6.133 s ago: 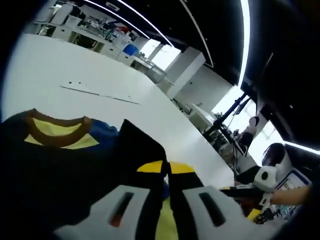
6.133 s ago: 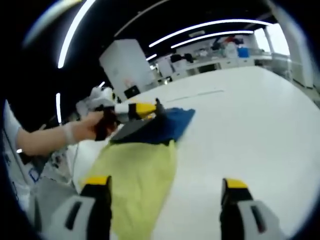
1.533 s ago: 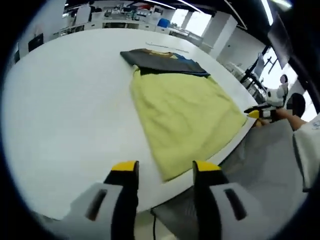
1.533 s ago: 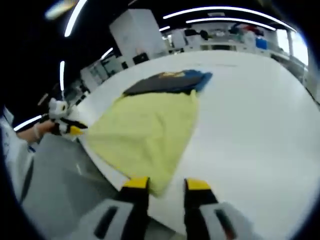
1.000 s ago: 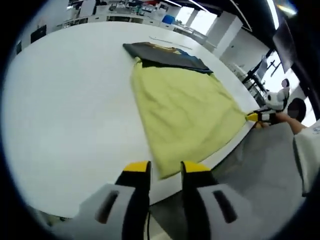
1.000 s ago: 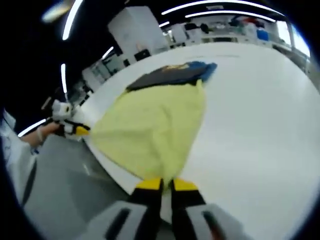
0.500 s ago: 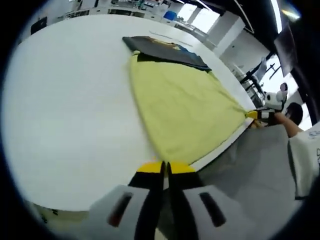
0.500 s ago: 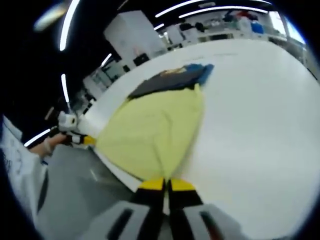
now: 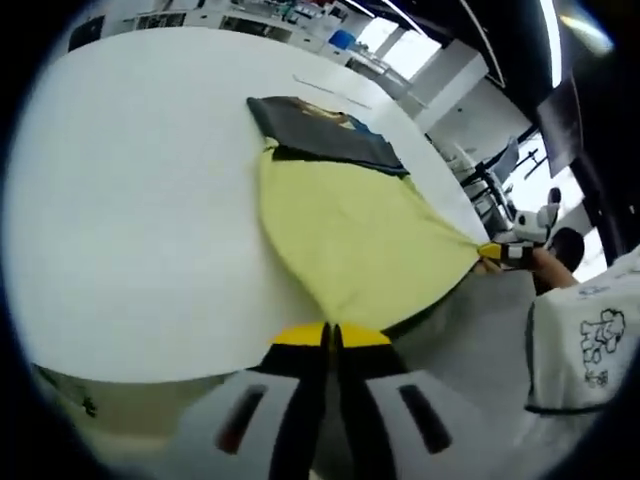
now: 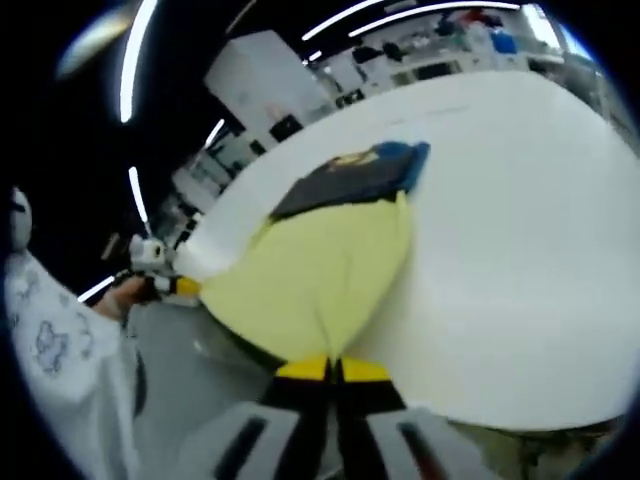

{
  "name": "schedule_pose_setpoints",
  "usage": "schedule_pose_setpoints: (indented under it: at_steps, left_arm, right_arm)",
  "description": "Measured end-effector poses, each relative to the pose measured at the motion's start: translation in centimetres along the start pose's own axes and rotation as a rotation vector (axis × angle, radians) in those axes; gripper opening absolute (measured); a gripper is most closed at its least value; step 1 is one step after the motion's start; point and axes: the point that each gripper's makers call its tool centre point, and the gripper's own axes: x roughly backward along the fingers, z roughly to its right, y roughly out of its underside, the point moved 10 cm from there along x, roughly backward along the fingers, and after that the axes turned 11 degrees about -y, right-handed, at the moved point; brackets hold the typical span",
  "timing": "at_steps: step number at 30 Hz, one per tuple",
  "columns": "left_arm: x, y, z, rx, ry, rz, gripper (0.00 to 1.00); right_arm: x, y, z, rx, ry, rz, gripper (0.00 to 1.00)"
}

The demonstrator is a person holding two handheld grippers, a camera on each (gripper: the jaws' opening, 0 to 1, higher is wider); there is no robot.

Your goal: Fold the garment on the visible template until the final outline fits inside the template.

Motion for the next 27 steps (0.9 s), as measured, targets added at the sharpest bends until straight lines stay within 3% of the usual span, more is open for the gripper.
schedule_pose_setpoints:
  at_steps: [7,9,14,16,19,22,27]
  left_arm:
    - [1.9,-1.4,1.5,0.044,0.052,0.055,0.0]
    - [1.9,-2.5,1.4,0.119,0.112,0.1,0.0]
    - [1.8,-5.5,1.1,0.153,0.172,0.175,0.0]
    - [1.8,-6.4,1.2,0.139,0.166,0.182,0.0]
    - [1.3,-8.2,1.0,0.084,0.151,0.203,0.0]
    - [0.4,-11.1,0.3,0.077,0.174,0.246,0.0]
    - [-1.3,-15.4,-0.2,0.052,0.147,0.317,0.0]
  right_arm:
    - [1.0,0.0,-1.5,-0.02,-0.005,0.018,0.0]
    - [0.9,-0.4,-1.8,-0.032,-0.011,0.037,0.0]
    - [0.8,-2.3,-2.0,-0.064,-0.041,0.085,0.0]
    - [0.8,-3.4,-2.1,-0.053,-0.046,0.109,0.0]
    - [0.8,-6.3,-2.2,-0.048,-0.084,0.2,0.0]
    - [0.4,-8.9,-1.5,-0.013,-0.079,0.226,0.0]
    - [-0.9,-13.5,0.1,0.064,-0.034,0.274,0.0]
